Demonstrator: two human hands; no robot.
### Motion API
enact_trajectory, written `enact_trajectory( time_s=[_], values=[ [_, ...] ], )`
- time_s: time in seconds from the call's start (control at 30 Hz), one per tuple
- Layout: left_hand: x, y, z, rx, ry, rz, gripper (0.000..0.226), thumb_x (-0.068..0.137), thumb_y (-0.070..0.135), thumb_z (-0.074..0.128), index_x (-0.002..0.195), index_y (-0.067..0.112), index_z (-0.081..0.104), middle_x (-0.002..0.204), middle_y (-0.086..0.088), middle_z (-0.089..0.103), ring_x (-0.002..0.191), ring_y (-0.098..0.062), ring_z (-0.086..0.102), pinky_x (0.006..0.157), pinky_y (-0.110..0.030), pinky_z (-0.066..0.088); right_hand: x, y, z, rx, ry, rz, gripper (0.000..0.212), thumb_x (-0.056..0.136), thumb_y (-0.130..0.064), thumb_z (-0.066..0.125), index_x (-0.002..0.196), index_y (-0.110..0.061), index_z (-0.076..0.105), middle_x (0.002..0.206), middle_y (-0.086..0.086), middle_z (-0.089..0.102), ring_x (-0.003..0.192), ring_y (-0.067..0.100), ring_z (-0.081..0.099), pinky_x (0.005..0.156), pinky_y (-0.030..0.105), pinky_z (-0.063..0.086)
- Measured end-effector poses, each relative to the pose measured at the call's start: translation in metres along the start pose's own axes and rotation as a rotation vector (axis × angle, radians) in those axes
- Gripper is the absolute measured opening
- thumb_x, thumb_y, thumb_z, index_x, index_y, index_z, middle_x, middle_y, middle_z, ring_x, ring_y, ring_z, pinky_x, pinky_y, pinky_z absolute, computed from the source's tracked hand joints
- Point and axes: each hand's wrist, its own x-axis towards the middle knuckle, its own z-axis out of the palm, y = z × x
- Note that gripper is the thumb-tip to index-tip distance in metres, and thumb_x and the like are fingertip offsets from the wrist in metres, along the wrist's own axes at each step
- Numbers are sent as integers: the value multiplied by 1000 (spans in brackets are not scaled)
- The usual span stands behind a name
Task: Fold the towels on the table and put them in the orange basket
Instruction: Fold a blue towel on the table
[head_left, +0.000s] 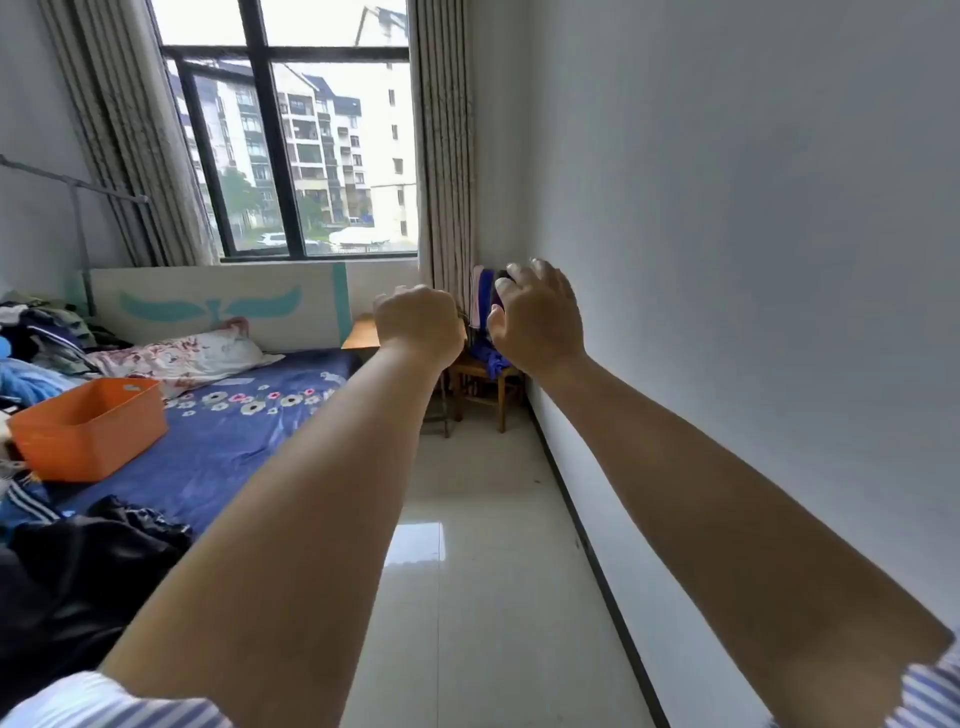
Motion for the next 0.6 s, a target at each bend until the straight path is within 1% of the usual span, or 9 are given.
enact_trajectory(
  time_s=[0.03,0.1,0.17,0.23,0.27,0.33,0.37,0.47,0.6],
  values=[
    [0,4,7,13,-97,-18,26,92,20,42,106,6,58,104,-12,60,98,-28,56,72,-31,36,-2,2,9,3,-40,8,35,90,-15,42,117,0,56,129,13,53,126,29,39,109,37,28],
    [3,10,36,0,-192,-24,25,91,18,43,108,7,59,106,-11,60,99,-27,57,69,-30,35,-6,10,36,39,-59,16,32,89,-14,43,111,2,60,119,14,59,116,27,47,101,34,37],
    [3,13,68,0,-271,-26,25,90,17,45,109,8,60,108,-10,61,100,-26,58,65,-29,34,-13,17,66,46,-104,40,30,89,-15,43,106,2,62,111,14,62,106,27,52,91,34,44],
    [8,13,105,14,-352,-40,24,90,17,48,107,9,62,108,-9,62,100,-27,59,64,-29,34,-16,23,99,24,-195,57,30,89,-16,43,104,1,63,107,15,61,102,29,52,84,35,44],
    [12,12,122,14,-369,-48,24,90,16,48,108,10,62,109,-8,62,101,-27,59,66,-29,37,-14,27,115,13,-227,60,30,89,-17,43,103,1,62,107,15,60,103,30,51,83,36,43],
    [24,11,158,16,-438,-75,25,90,17,49,110,11,62,115,-7,61,108,-27,58,76,-31,42,-10,35,149,-8,-312,71,30,89,-18,43,104,0,62,107,16,60,103,32,51,81,37,42],
    [27,10,172,6,-468,-79,25,90,17,49,110,12,62,117,-6,60,110,-27,57,78,-30,41,-9,38,162,-9,-341,74,29,89,-18,43,104,0,62,107,16,59,103,32,50,80,37,42],
    [58,1,227,-15,-545,-54,25,89,16,49,110,12,62,117,-6,60,108,-26,58,70,-28,36,12,50,216,-18,-422,88,30,89,-18,43,103,0,61,108,17,59,104,33,50,80,36,42],
    [123,-15,294,-6,-579,-10,25,89,15,49,111,12,63,116,-5,61,107,-25,59,69,-26,36,63,72,288,-20,-475,118,28,89,-16,41,100,0,61,107,16,58,103,32,50,80,35,42]
  ],
)
